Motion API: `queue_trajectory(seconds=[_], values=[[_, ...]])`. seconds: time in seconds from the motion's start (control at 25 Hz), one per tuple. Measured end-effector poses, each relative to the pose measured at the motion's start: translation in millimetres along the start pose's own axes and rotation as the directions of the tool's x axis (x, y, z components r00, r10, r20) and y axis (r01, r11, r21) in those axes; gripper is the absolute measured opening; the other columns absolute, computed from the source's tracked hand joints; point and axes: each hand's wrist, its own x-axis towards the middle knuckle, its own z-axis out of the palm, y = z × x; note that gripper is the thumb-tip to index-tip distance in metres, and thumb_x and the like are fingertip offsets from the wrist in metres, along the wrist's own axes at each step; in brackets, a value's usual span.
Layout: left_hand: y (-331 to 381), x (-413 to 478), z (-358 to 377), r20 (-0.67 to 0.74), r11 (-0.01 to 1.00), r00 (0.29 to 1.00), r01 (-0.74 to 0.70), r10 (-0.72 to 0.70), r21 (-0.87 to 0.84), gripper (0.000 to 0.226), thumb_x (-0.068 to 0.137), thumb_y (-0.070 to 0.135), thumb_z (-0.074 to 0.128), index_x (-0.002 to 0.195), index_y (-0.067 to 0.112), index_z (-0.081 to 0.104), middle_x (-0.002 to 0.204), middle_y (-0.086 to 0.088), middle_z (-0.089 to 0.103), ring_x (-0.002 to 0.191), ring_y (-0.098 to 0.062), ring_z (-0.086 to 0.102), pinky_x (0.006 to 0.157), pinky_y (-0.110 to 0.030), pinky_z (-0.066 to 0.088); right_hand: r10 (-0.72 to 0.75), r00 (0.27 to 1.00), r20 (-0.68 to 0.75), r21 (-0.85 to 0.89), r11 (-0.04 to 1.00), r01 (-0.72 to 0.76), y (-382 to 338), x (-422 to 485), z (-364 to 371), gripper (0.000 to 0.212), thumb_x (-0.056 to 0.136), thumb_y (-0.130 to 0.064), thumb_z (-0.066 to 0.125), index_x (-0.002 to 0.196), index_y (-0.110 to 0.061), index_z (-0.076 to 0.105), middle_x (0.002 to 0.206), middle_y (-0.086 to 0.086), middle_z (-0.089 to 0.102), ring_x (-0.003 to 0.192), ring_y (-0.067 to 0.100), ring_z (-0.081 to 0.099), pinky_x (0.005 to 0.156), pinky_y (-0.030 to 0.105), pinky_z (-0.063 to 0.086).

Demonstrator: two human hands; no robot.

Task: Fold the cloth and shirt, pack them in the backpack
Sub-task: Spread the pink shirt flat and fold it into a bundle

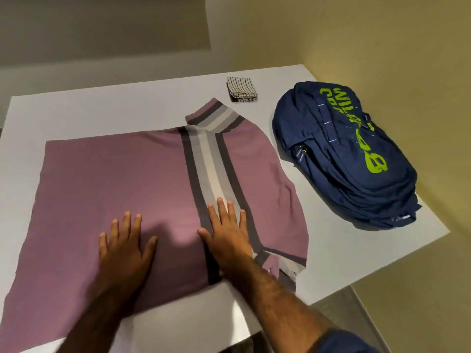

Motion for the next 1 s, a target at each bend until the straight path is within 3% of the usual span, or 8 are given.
queue_trajectory(seconds=[0.24,0.44,0.52,0.6,0.68,0.8,0.88,1.0], values=[[-28.0,-33.7,-7.7,-0.092,0.972,0.967,0.237,-0.236,-0.005,0.079,0.093,0.058,0.03,0.151,0.004,0.041,0.159,-0.025,0.035,0.142,-0.053,0.031,0.115,-0.068,0.019,0.465,0.876,-0.128,-0.053,0.879,-0.474,138.2,4.8,-39.7,0.077,0.101,-0.065,0.003,0.162,-0.018,-0.001,0.169,0.009,-0.006,0.156,0.029,-0.007,0.123,0.059,0.001],[-11.1,2.2,-5.3,-0.031,1.0,1.0,-0.002,0.002,-0.014,0.072,0.098,0.058,0.031,0.155,0.015,0.036,0.165,-0.014,0.029,0.15,-0.04,0.026,0.121,-0.058,0.019,0.442,0.892,-0.091,0.011,0.896,-0.443,102.1,2.2,-22.2,0.077,0.102,-0.061,0.01,0.162,-0.013,0.0,0.169,0.01,-0.004,0.156,0.029,-0.005,0.123,0.056,-0.002],[-45.2,0.3,-9.6,-0.008,0.981,0.981,0.194,-0.194,0.006,0.073,0.102,0.059,0.027,0.161,0.017,0.024,0.169,-0.011,0.021,0.155,-0.037,0.017,0.123,-0.056,0.012,0.432,0.9,-0.062,-0.054,0.899,-0.435,118.4,9.1,-23.1,0.079,0.102,-0.064,0.007,0.162,-0.013,-0.003,0.169,0.009,-0.007,0.156,0.028,-0.006,0.122,0.057,-0.003],[-89.2,-14.0,-26.6,-0.02,0.86,0.861,0.508,-0.509,-0.048,0.075,0.104,0.059,0.024,0.163,0.014,0.012,0.171,-0.014,0.01,0.156,-0.041,0.008,0.125,-0.058,0.005,0.473,0.878,-0.075,-0.06,0.876,-0.478,136.1,19.8,-31.6,0.082,0.1,-0.064,0.003,0.161,-0.009,0.0,0.169,0.012,-0.002,0.156,0.03,-0.002,0.122,0.062,0.003],[-92.7,-19.8,-42.3,-0.057,0.81,0.808,0.586,-0.587,-0.038,0.071,0.105,0.052,0.027,0.161,0.011,0.016,0.17,-0.019,0.009,0.155,-0.046,0.009,0.124,-0.059,0.003,0.51,0.85,-0.133,-0.028,0.855,-0.517,121.2,31.1,-37.0,0.08,0.101,-0.059,0.011,0.159,-0.005,0.012,0.167,0.02,0.009,0.154,0.036,0.005,0.12,0.065,0.012],[-30.4,4.6,-24.2,-0.113,1.0,0.994,0.014,-0.013,0.009,0.061,0.1,0.04,0.039,0.156,0.015,0.038,0.165,-0.016,0.03,0.149,-0.043,0.031,0.12,-0.058,0.021,0.191,0.972,-0.136,0.006,0.981,-0.192,8.2,35.3,-19.0,0.068,0.104,-0.052,0.027,0.16,-0.016,0.018,0.168,0.016,0.008,0.155,0.034,0.004,0.123,0.06,0.009],[2.2,20.6,-3.6,-0.009,0.953,0.954,-0.3,0.3,0.038,0.061,0.099,0.044,0.035,0.155,0.021,0.042,0.164,-0.009,0.035,0.148,-0.037,0.037,0.118,-0.057,0.027,-0.091,0.995,-0.041,-0.012,0.996,0.091,-64.4,19.8,10.6,0.066,0.104,-0.053,0.026,0.161,-0.022,0.015,0.17,0.008,0.006,0.156,0.03,0.0,0.123,0.059,0.004],[-44.7,19.1,1.0,-0.041,0.997,0.998,0.042,-0.04,0.058,0.069,0.098,0.052,0.029,0.158,0.019,0.036,0.166,-0.009,0.031,0.15,-0.037,0.031,0.12,-0.058,0.022,-0.154,0.987,0.041,-0.128,0.979,0.158,-50.6,23.5,20.8,0.071,0.102,-0.062,0.015,0.162,-0.025,0.004,0.17,0.001,-0.004,0.156,0.025,-0.008,0.123,0.057,-0.003]])
